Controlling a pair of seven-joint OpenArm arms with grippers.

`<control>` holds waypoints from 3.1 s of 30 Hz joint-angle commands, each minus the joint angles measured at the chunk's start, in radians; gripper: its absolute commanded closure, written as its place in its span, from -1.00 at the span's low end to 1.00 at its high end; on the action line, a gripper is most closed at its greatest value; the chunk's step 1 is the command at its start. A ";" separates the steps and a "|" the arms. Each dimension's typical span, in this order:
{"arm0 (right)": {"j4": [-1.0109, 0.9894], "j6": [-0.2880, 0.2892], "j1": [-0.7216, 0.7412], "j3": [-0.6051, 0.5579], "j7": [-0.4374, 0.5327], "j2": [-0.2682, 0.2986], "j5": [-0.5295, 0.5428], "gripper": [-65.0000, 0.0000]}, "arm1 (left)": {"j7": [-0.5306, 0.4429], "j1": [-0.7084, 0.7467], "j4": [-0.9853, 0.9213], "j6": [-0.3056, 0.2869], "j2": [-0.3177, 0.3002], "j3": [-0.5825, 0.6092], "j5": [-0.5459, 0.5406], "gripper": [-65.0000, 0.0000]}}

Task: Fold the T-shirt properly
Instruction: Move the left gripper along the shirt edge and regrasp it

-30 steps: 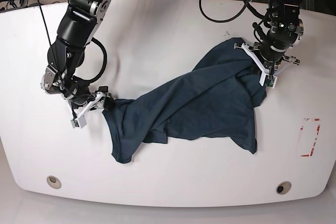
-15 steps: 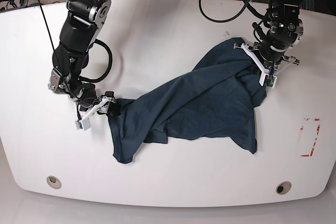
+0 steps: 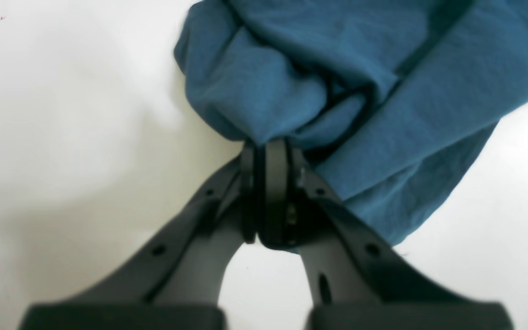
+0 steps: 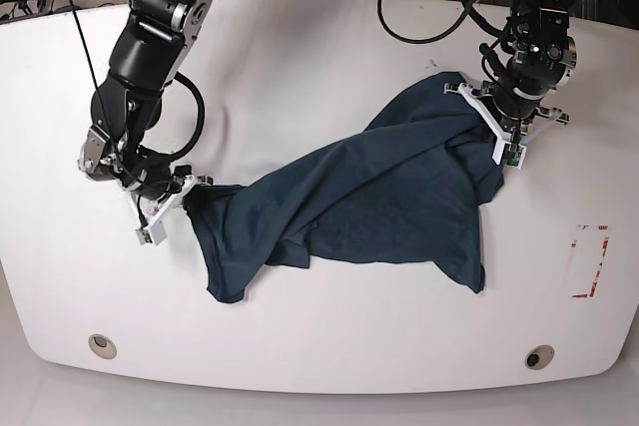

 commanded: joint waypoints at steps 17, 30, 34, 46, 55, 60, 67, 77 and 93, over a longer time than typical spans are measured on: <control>0.170 0.006 -0.016 -0.003 -0.033 0.012 0.013 1.00 | 0.056 -0.018 0.023 -0.279 -0.033 -0.070 -0.214 -0.71; 0.168 0.006 -0.017 -0.003 -0.035 0.012 0.013 1.00 | 0.084 -0.165 -0.115 -0.345 0.013 -0.403 -0.242 -0.64; 0.168 0.006 -0.014 -0.004 -0.032 0.010 0.016 1.00 | 0.082 -0.275 -0.237 -0.345 0.032 -0.402 -0.194 -0.64; 0.170 0.006 -0.016 -0.003 -0.035 0.010 0.017 1.00 | -0.004 -0.449 -0.613 -0.350 0.052 -0.387 -0.160 -0.63; 0.170 0.006 -0.017 -0.001 -0.035 0.010 0.014 1.00 | -0.035 -0.502 -0.715 -0.350 0.052 -0.325 -0.160 -0.63; 0.173 0.006 -0.017 -0.001 -0.035 0.010 0.016 1.00 | -0.101 -0.507 -0.775 -0.347 0.052 -0.262 -0.160 -0.63; 0.173 0.006 -0.017 0.003 -0.035 0.010 0.014 1.00 | -0.104 -0.504 -0.798 -0.347 0.053 -0.245 -0.160 -0.53; 0.175 0.006 -0.023 0.005 -0.036 0.010 0.017 1.00 | -0.101 -0.499 -0.795 -0.350 0.053 -0.245 -0.160 1.00; 0.514 0.006 -0.190 0.033 -0.150 -0.028 0.019 1.00 | -0.039 -0.375 -0.393 -0.351 0.036 -0.258 -0.165 1.00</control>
